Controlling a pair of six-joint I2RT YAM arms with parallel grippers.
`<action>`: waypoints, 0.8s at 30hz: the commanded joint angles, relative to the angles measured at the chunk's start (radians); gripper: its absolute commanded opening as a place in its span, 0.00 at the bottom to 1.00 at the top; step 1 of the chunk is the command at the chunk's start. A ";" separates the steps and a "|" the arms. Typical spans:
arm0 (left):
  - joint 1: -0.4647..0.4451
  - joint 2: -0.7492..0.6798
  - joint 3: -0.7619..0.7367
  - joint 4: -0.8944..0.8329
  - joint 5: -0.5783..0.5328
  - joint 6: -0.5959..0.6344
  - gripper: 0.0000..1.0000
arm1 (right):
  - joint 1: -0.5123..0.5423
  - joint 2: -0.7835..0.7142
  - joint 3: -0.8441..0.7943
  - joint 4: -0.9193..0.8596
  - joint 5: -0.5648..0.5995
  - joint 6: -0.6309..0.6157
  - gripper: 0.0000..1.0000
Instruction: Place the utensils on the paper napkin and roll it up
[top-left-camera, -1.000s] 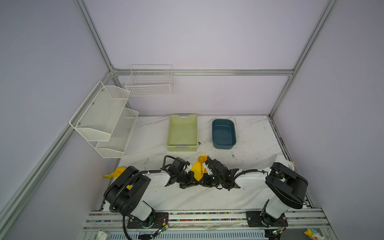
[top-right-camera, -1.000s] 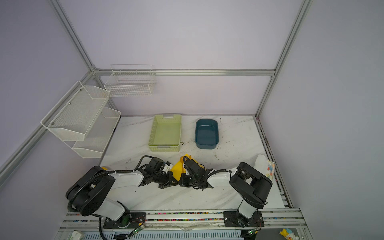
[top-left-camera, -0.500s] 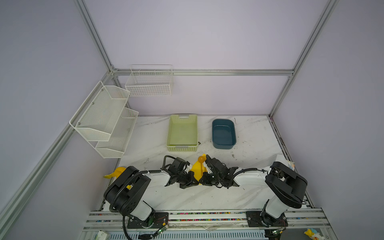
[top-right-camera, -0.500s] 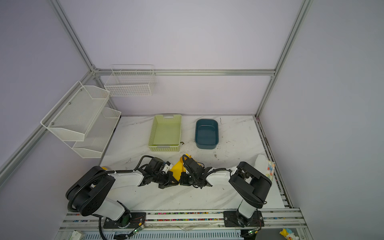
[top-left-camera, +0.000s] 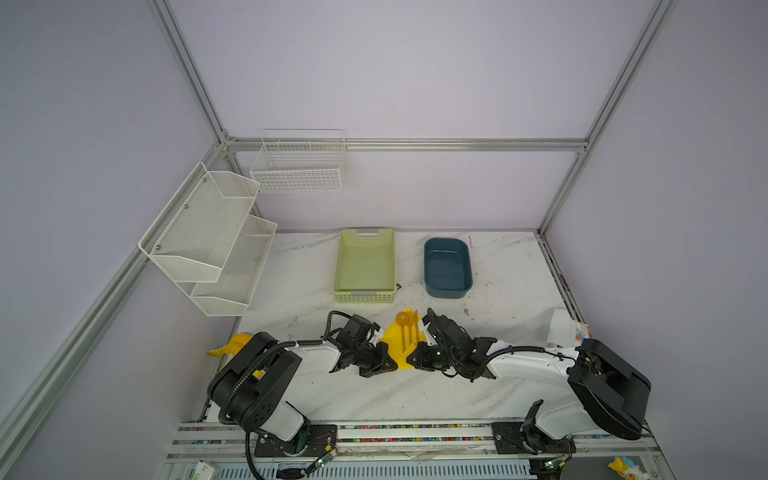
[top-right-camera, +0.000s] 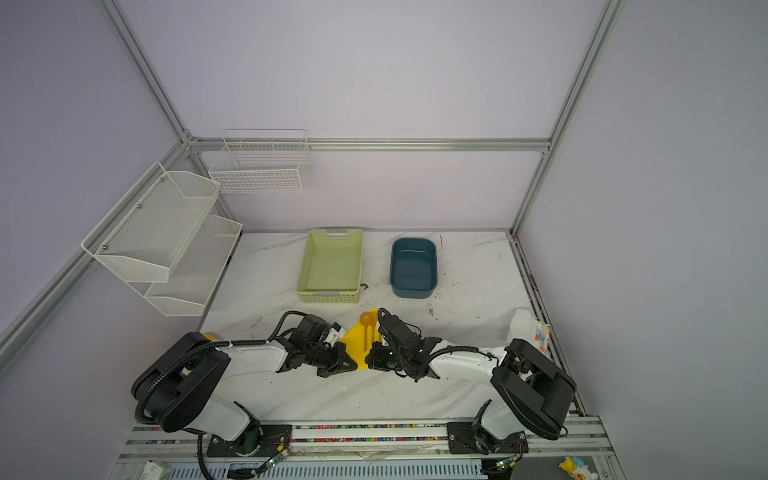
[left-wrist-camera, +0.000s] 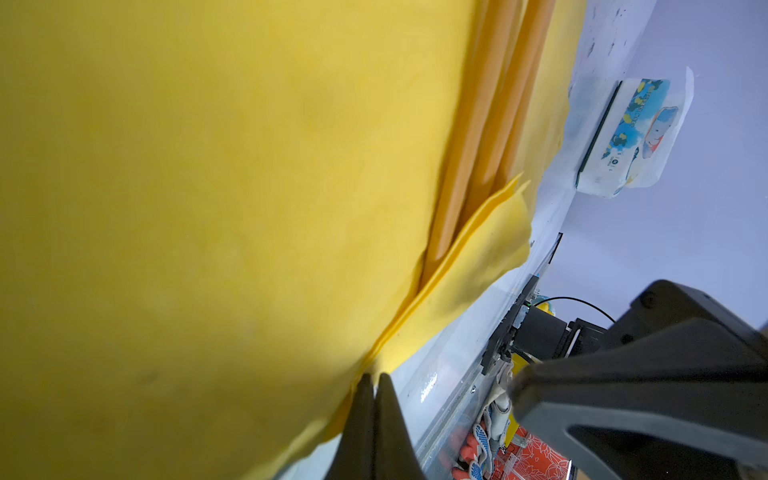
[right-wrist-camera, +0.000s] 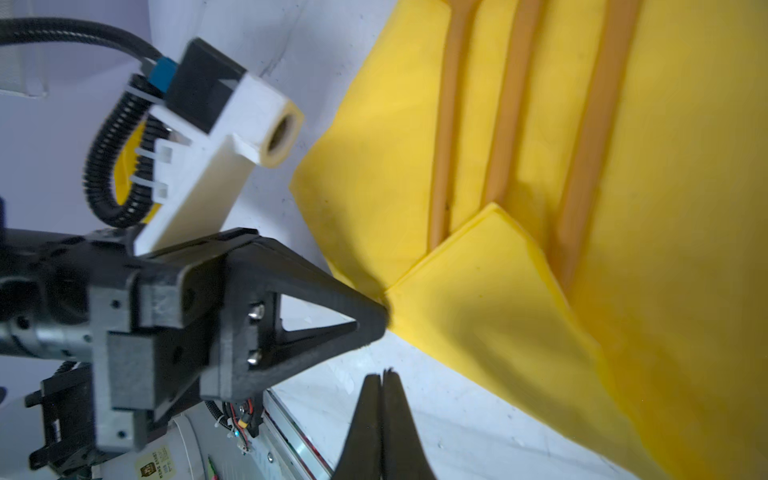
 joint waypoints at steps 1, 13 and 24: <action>-0.004 0.019 0.030 -0.056 -0.053 0.014 0.00 | -0.005 -0.004 -0.011 -0.024 0.019 0.015 0.06; -0.004 0.018 0.028 -0.057 -0.054 0.014 0.00 | -0.023 -0.063 -0.025 -0.186 0.152 0.020 0.06; -0.004 0.020 0.034 -0.063 -0.052 0.016 0.00 | -0.050 -0.122 -0.053 -0.246 0.180 0.018 0.07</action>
